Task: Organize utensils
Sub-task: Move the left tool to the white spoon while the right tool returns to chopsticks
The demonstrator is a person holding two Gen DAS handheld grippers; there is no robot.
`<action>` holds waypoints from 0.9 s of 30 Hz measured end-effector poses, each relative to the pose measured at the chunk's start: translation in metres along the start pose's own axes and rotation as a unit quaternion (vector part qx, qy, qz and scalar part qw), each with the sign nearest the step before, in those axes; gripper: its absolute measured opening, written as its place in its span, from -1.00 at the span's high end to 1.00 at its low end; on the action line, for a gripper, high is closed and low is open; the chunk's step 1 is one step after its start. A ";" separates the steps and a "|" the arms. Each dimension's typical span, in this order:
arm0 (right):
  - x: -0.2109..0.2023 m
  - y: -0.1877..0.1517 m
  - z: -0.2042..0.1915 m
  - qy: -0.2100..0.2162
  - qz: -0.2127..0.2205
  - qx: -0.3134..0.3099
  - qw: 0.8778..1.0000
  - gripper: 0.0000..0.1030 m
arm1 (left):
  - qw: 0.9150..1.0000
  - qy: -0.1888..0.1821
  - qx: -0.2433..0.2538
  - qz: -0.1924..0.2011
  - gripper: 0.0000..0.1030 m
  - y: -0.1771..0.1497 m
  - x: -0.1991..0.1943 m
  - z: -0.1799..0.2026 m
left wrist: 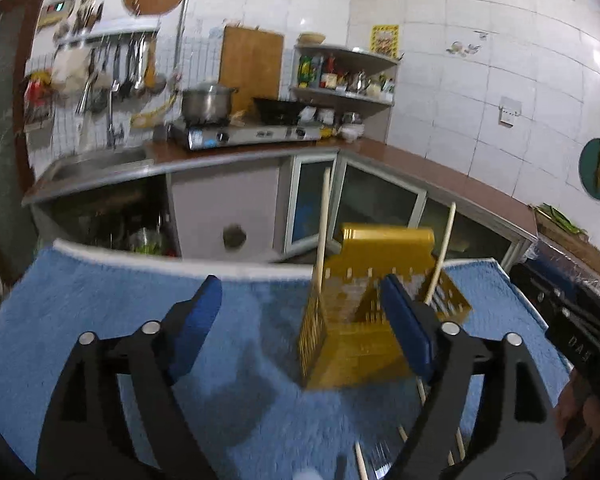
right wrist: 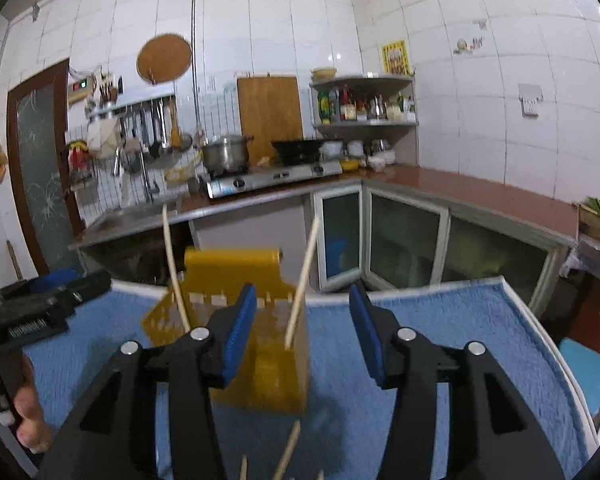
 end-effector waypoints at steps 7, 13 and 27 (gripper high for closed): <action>-0.015 -0.062 0.010 -0.011 -0.072 0.012 0.997 0.05 | 0.997 0.004 -0.006 -0.073 -0.58 -0.057 -0.018 -0.011; -0.015 -0.110 0.018 -0.019 -0.115 0.023 0.993 0.05 | 0.993 0.016 -0.008 -0.116 -0.58 -0.099 -0.019 -0.016; 0.013 -0.173 0.023 -0.036 -0.216 0.032 0.975 0.25 | 0.978 0.039 -0.009 -0.205 -0.27 -0.168 0.015 -0.017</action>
Point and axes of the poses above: each gripper's, at about its wrist camera, not at the fingertips, and x roughly the way its jaws point, z to its right, y to its top, the point moved 5 cm from there along x, roughly the way its jaws point, and after that the axes turned 3 degrees about -x, right-handed, at the moved point
